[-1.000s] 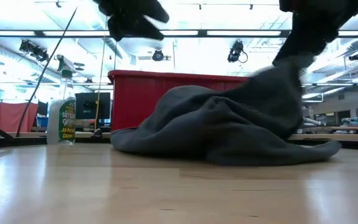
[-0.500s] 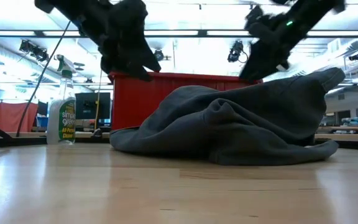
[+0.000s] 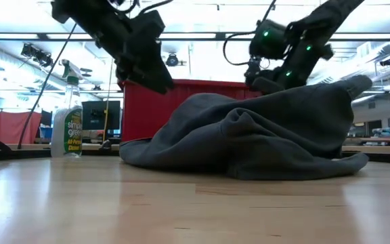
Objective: Fold laundry
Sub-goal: Fold the black shorts
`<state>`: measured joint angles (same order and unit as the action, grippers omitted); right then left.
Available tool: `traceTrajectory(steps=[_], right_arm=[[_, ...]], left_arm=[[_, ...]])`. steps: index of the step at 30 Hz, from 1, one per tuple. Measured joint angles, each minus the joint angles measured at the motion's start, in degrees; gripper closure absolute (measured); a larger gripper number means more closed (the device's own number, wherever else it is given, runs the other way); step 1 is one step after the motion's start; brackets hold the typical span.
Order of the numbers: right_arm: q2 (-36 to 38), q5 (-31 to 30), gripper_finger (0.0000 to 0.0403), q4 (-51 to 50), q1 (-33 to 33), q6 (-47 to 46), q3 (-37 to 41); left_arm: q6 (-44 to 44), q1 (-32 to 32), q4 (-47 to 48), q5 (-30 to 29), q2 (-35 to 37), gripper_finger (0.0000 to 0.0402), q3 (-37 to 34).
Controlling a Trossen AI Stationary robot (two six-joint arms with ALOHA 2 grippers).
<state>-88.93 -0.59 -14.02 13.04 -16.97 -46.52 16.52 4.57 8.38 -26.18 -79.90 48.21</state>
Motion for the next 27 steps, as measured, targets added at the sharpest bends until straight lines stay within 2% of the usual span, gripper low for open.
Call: traceTrajectory(steps=[4, 9, 10, 16, 21, 23, 27], right_arm=[[-4.2, 5.7, 0.0269, 5.8, 1.3, 3.0, 0.0], [-5.8, 5.1, 0.0381, 9.6, 1.9, 3.9, 0.0], [-5.8, 4.3, 0.0391, 10.9, 1.9, 4.2, 0.0], [-3.4, 0.3, 0.0395, 22.7, -0.1, 8.4, 0.0], [0.2, 0.2, 0.0396, 25.8, -1.7, 13.1, 0.0], [1.4, -0.9, 0.0398, 25.6, -2.5, 15.8, 0.0], [3.0, -7.2, 0.04, 26.2, -4.4, 21.6, 0.0]], left_arm=[[-4.3, -4.1, -0.1, 4.4, 0.0, 0.0132, 0.0], [-8.7, -9.9, 0.0, 11.5, 0.0, 0.0132, 0.0], [-9.3, -10.9, 0.0, 12.8, 0.0, 0.0132, 0.0], [-17.4, -15.0, 0.9, 15.6, 0.0, 0.0132, 0.0], [-22.8, -19.0, -1.8, 16.3, 0.0, 0.0132, 0.0], [-24.8, -20.8, -3.2, 19.6, 0.0, 0.0132, 0.0], [-29.5, -23.9, -6.9, 31.2, 0.0, 0.0132, 0.0]])
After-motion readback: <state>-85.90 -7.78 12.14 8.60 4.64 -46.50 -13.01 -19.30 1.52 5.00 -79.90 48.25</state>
